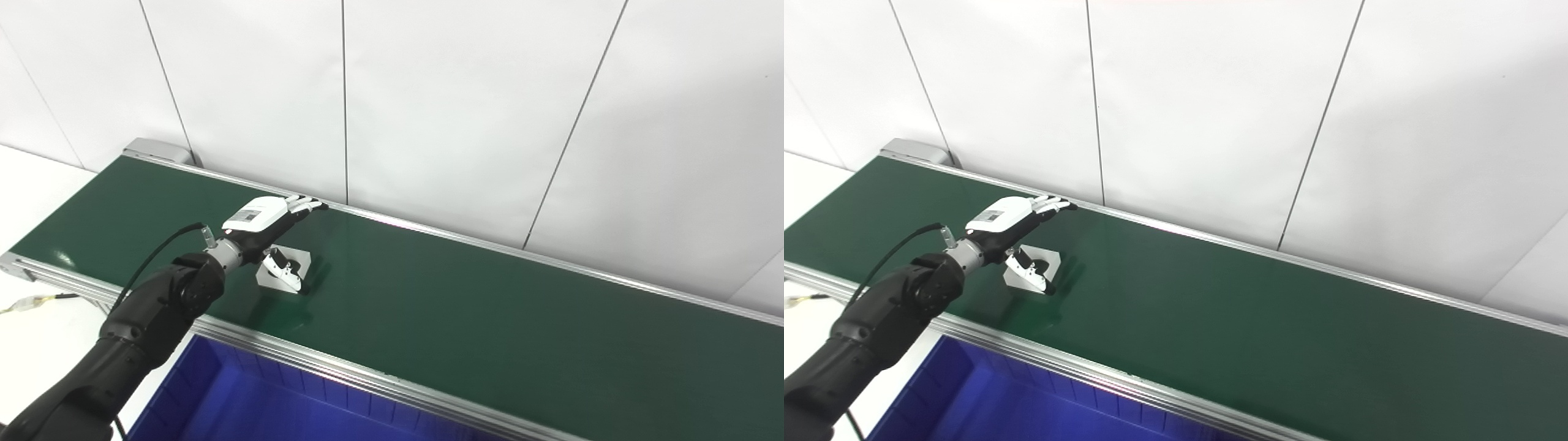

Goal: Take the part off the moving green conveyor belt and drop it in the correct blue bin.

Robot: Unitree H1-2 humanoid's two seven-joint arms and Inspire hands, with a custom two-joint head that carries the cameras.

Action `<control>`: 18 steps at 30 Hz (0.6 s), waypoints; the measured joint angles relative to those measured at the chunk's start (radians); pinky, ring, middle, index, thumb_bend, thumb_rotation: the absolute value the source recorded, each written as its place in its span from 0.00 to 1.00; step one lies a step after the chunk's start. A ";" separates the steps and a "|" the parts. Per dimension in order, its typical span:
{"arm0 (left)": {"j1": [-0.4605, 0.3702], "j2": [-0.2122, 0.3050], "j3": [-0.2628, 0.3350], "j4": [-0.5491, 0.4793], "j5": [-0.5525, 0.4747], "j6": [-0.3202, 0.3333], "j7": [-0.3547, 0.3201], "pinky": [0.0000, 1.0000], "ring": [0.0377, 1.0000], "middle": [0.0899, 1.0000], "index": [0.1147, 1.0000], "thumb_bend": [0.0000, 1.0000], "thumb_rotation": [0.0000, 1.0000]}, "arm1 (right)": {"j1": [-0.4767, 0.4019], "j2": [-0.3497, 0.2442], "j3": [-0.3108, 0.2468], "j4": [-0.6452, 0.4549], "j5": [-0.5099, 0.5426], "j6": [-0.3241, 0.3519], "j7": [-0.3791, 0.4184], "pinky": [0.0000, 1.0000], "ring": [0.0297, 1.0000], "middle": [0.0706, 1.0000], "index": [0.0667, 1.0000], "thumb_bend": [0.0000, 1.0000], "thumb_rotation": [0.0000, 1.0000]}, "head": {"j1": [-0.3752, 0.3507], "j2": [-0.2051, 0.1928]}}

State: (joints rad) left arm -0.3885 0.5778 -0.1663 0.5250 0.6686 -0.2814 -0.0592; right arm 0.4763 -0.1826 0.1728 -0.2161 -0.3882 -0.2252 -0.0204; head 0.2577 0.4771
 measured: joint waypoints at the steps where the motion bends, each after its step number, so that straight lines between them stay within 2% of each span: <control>1: -0.004 0.003 -0.010 0.007 0.002 0.005 -0.001 1.00 0.99 0.96 0.93 1.00 0.20 | 0.000 0.000 0.000 0.000 0.000 0.000 0.000 0.58 0.71 0.78 0.86 0.96 0.15 | 0.000 0.000; 5: -0.007 0.009 -0.032 0.018 0.011 0.032 -0.014 1.00 0.99 0.96 0.93 0.97 0.16 | 0.000 0.000 0.000 0.000 0.002 0.000 0.000 0.58 0.72 0.78 0.86 0.96 0.15 | 0.002 0.002; 10: -0.008 0.011 -0.047 0.023 0.004 0.062 -0.066 1.00 0.99 0.96 0.94 0.94 0.07 | 0.001 0.000 -0.001 -0.002 0.001 0.000 0.000 0.58 0.71 0.78 0.86 0.97 0.17 | 0.002 0.005; 12: -0.008 0.011 -0.048 0.023 -0.014 0.074 -0.081 0.92 0.97 0.96 0.93 0.94 0.03 | 0.001 0.001 -0.002 -0.002 0.000 0.000 0.000 0.59 0.72 0.78 0.86 0.97 0.16 | -0.002 0.008; 15: -0.008 0.007 -0.049 0.016 -0.043 0.107 -0.114 0.85 0.94 0.94 0.89 0.90 0.00 | 0.002 0.001 -0.004 -0.002 0.000 0.000 0.000 0.60 0.73 0.78 0.87 0.96 0.16 | -0.002 0.009; 17: -0.008 0.001 -0.050 0.017 -0.052 0.112 -0.115 0.77 0.85 0.85 0.81 0.78 0.00 | 0.003 0.001 -0.005 -0.002 0.000 0.000 0.000 0.60 0.73 0.78 0.87 0.95 0.16 | -0.003 0.012; 18: -0.009 -0.002 -0.051 0.019 -0.053 0.109 -0.108 0.77 0.85 0.85 0.81 0.78 0.00 | 0.004 0.001 -0.006 -0.002 0.001 0.000 0.000 0.60 0.73 0.78 0.87 0.95 0.16 | -0.003 0.012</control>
State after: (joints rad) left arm -0.3970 0.5759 -0.2176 0.5439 0.6155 -0.1723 -0.1677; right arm 0.4806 -0.1820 0.1670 -0.2181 -0.3870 -0.2255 -0.0204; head 0.2546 0.4893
